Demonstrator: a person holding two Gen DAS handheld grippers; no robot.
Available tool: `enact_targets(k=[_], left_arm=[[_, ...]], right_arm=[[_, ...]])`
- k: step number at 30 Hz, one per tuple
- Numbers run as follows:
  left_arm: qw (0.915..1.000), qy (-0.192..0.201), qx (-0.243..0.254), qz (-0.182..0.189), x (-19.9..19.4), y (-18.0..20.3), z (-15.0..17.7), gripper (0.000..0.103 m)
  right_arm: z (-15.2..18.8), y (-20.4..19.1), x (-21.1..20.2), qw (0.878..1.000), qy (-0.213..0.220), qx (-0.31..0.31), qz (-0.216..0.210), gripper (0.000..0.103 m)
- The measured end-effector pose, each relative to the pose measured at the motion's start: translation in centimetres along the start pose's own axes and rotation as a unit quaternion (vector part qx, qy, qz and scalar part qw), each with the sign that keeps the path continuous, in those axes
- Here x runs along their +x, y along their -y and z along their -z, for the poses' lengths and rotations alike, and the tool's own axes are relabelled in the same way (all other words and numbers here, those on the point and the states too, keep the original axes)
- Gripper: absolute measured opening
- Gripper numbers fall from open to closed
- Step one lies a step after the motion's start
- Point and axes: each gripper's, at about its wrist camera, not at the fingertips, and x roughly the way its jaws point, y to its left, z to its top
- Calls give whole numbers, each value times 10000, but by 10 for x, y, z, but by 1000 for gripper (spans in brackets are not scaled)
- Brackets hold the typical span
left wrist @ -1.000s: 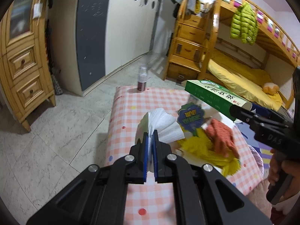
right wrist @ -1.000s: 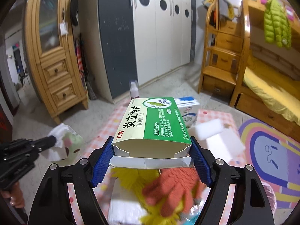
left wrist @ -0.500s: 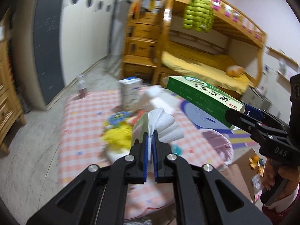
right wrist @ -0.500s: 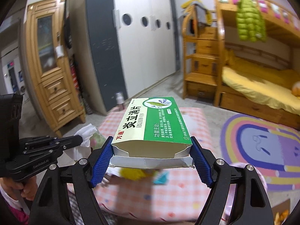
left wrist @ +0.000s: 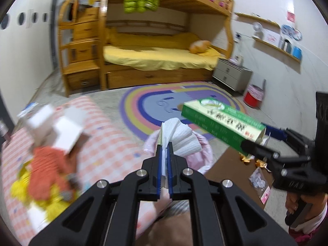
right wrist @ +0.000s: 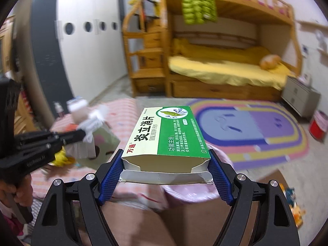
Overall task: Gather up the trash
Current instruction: 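Carry tissues and medicine box to the pink bin and open both tools, then move both tools back over the table toward the remaining trash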
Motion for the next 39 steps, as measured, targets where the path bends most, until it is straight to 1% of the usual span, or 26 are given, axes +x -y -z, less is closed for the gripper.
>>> enact_targets(k=[3,7,9,12,16,18,19,20,21,22,23,25,27,30,32,34,39], left_arm=[[9997,-153,24,196,32,11,-5,3],[9988,-343,47,343,69,20,-11,3],[9985,-390,73,373,84,23,-15,3],[9985,-411,201,287,105,26,-22,3],[9984,-458,156,303,126,24,-31,3],[9985,-449,123,298,133,21,-34,8],[9986,-417,107,311,134,20,-36,13],[9987,-376,88,318,135,18,-38,26],[9989,-341,57,302,135,15,-40,37],[9992,-292,10,256,134,12,-42,53],[9995,-237,-59,189,131,9,-42,59],[9995,-233,-147,120,126,3,-44,59],[9995,-214,-246,-13,117,-4,-43,59],[9987,-162,-331,-357,96,-13,-36,60],[9983,-132,-379,-412,82,-18,-32,60],[9976,-119,-421,-545,63,-22,-23,60],[9954,-152,-497,-807,26,-35,-6,63]], right_arm=[[12,26,17,9994,-213,201,183,79],[20,48,38,9983,-376,385,220,79],[23,58,50,9977,-458,436,259,79],[23,71,70,9965,-576,528,288,79],[22,75,94,9956,-693,553,314,79],[21,77,105,9956,-703,539,306,80],[21,77,111,9958,-694,522,296,80],[21,77,116,9957,-702,514,307,81],[22,78,125,9955,-726,522,313,83],[23,79,130,9952,-753,540,308,84],[24,79,136,9944,-831,570,331,84],[25,80,137,9930,-904,668,371,84],[23,79,132,9933,-862,691,342,84],[19,73,115,9944,-765,607,399,84],[15,70,100,9947,-706,632,398,84],[12,64,85,9955,-618,626,364,84],[3,38,58,9975,-475,484,201,84]])
